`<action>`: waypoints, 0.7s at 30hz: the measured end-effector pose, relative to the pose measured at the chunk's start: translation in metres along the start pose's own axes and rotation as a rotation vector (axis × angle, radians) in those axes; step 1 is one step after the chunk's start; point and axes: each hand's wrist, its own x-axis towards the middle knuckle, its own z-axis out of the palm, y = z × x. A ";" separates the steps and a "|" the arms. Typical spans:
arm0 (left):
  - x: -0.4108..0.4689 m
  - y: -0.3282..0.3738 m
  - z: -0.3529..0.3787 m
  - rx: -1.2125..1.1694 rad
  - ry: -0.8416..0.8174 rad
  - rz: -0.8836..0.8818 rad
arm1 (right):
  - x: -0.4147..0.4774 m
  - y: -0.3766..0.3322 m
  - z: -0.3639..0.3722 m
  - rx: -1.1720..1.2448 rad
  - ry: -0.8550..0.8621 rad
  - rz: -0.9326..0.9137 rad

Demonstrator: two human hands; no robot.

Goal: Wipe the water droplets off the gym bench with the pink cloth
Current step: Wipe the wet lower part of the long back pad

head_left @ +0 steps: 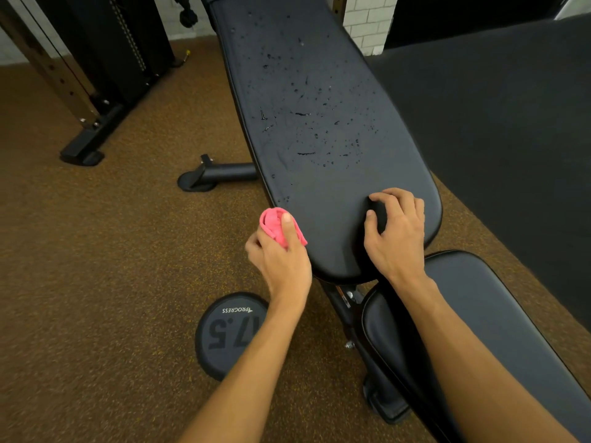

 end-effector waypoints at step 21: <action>0.062 0.020 0.007 -0.059 0.057 0.099 | 0.011 -0.011 0.028 -0.045 -0.087 0.002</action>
